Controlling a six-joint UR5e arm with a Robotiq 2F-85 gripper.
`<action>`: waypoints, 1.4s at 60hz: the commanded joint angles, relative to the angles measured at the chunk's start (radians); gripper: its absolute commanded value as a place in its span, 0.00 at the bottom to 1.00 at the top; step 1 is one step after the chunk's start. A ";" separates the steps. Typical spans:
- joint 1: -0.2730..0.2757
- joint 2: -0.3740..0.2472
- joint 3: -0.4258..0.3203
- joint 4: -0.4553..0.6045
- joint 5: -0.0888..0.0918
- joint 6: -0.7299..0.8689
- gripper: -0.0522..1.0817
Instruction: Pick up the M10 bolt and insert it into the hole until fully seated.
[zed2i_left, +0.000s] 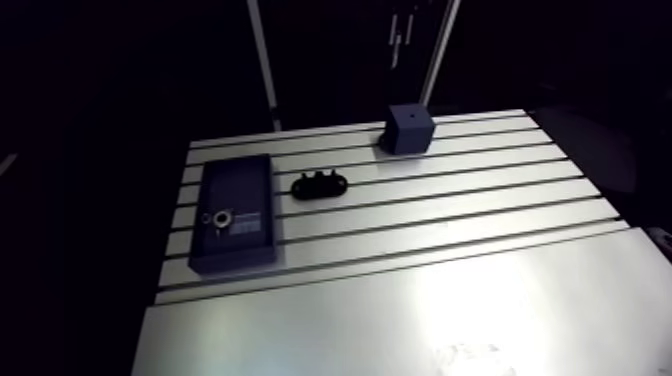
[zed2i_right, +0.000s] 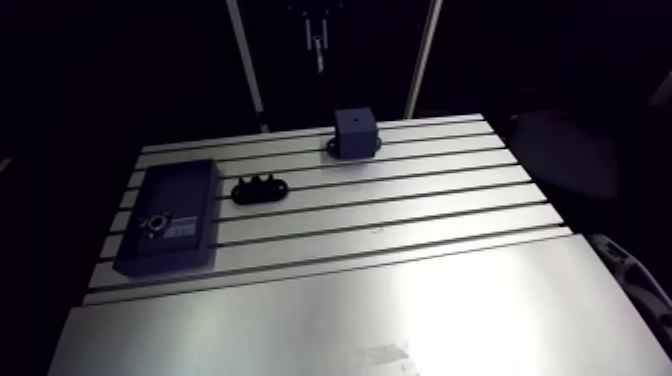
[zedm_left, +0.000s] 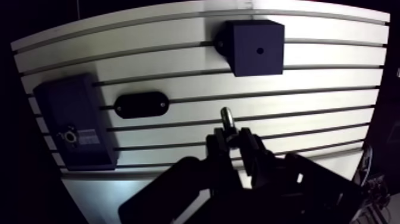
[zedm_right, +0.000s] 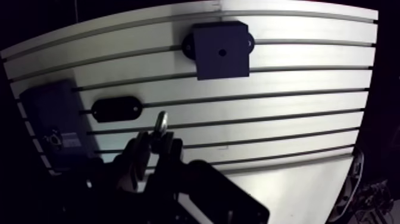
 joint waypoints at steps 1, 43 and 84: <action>-0.040 0.064 -0.078 0.052 0.004 0.009 1.00; -0.067 0.127 -0.075 0.013 -0.007 0.011 1.00; -0.068 0.158 -0.071 0.013 -0.008 0.006 1.00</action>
